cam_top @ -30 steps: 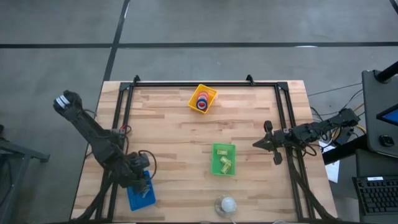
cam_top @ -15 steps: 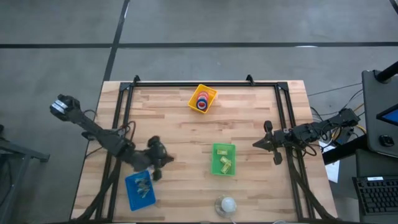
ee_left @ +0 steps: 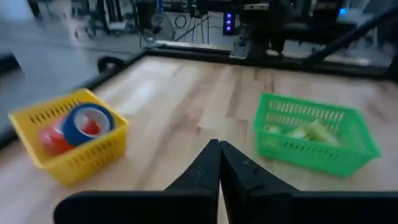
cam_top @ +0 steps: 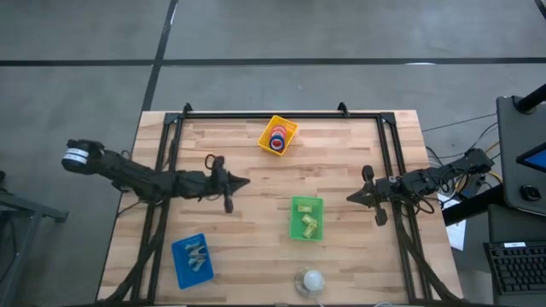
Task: Pick and place Stapler, Stapler remover, tape
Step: Return to Home Position
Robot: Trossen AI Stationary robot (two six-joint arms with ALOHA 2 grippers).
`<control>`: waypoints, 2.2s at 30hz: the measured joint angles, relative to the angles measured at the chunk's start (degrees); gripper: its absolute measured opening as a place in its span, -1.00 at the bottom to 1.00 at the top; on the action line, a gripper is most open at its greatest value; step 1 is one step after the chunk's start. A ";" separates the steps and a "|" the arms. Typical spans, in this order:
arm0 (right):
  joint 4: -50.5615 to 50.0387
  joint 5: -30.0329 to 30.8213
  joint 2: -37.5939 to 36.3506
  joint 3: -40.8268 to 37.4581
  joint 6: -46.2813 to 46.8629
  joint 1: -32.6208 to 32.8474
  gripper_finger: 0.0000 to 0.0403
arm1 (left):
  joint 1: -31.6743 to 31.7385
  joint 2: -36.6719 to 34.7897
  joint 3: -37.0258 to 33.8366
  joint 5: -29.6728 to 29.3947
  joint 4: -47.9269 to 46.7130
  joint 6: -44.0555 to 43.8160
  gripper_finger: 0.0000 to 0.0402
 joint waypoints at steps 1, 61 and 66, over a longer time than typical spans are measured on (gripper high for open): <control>0.01 0.02 0.00 0.00 -0.02 0.00 -0.96 | 0.49 -0.51 -0.35 0.10 -0.04 2.29 -0.96; 0.03 0.02 0.00 0.00 -0.01 0.00 -0.96 | 1.34 -57.13 -17.29 11.33 -29.31 4.25 -0.92; 0.03 0.00 0.00 0.00 -0.02 0.00 -0.96 | 1.34 -57.13 -17.29 11.33 -29.30 4.23 -0.92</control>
